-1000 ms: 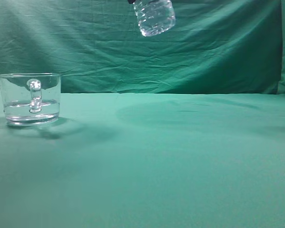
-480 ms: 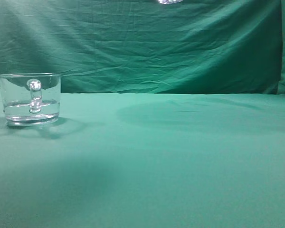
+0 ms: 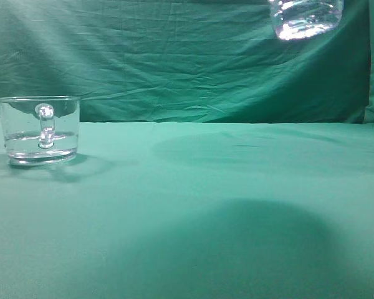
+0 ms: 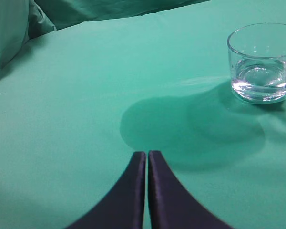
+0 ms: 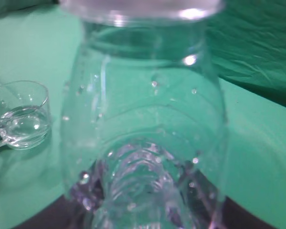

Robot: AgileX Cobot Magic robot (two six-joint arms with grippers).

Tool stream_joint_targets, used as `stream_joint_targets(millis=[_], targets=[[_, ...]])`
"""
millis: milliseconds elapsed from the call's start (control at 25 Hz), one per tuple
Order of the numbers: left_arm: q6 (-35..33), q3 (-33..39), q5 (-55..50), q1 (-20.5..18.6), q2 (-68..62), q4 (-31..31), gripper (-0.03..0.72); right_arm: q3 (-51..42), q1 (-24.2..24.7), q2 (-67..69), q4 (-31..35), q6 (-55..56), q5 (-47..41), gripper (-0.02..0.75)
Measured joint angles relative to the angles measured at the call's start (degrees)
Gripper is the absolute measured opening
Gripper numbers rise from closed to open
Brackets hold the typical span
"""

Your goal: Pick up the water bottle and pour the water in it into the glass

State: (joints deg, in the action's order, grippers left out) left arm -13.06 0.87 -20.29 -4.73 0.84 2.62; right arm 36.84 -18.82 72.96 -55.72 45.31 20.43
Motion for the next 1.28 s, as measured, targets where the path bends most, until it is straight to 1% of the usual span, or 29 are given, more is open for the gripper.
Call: stream_joint_targets(millis=[80,200,360,400,520,680,760,880,960,1000,1120,1280], targets=[[0.0,0.0,0.0,0.0,0.0,0.0,0.0,-1.8,2.7,0.0,5.4,-4.9,2.9,0.299],[0.0,0.0,0.0,0.0,0.0,0.0,0.0,-4.2,5.8,0.0,14.1,-12.6,3.9,0.299],[0.0,0.0,0.0,0.0,0.0,0.0,0.0,-7.6,7.3,0.7,28.6,-25.7,5.1,0.299],[0.0,0.0,0.0,0.0,0.0,0.0,0.0,-8.2,7.3,1.5,31.1,-28.4,6.0,0.299],[0.0,0.0,0.0,0.0,0.0,0.0,0.0,-8.7,7.4,5.3,33.6,-31.9,8.3,0.299],[0.0,0.0,0.0,0.0,0.0,0.0,0.0,-8.7,7.4,10.8,34.5,-34.2,12.1,0.299],[0.0,0.0,0.0,0.0,0.0,0.0,0.0,-8.7,7.5,14.0,34.8,-35.8,15.5,0.299],[0.0,0.0,0.0,0.0,0.0,0.0,0.0,-8.7,7.5,18.8,39.6,-40.2,19.7,0.299],[0.0,0.0,0.0,0.0,0.0,0.0,0.0,-8.7,7.5,22.1,43.4,-41.6,22.9,0.299],[0.0,0.0,0.0,0.0,0.0,0.0,0.0,-8.7,7.6,23.4,44.3,-41.8,24.7,0.299],[0.0,0.0,0.0,0.0,0.0,0.0,0.0,-8.7,7.6,26.3,45.0,-42.1,29.2,0.299],[0.0,0.0,0.0,0.0,0.0,0.0,0.0,-8.7,7.6,27.1,45.0,-42.2,28.7,0.299]])
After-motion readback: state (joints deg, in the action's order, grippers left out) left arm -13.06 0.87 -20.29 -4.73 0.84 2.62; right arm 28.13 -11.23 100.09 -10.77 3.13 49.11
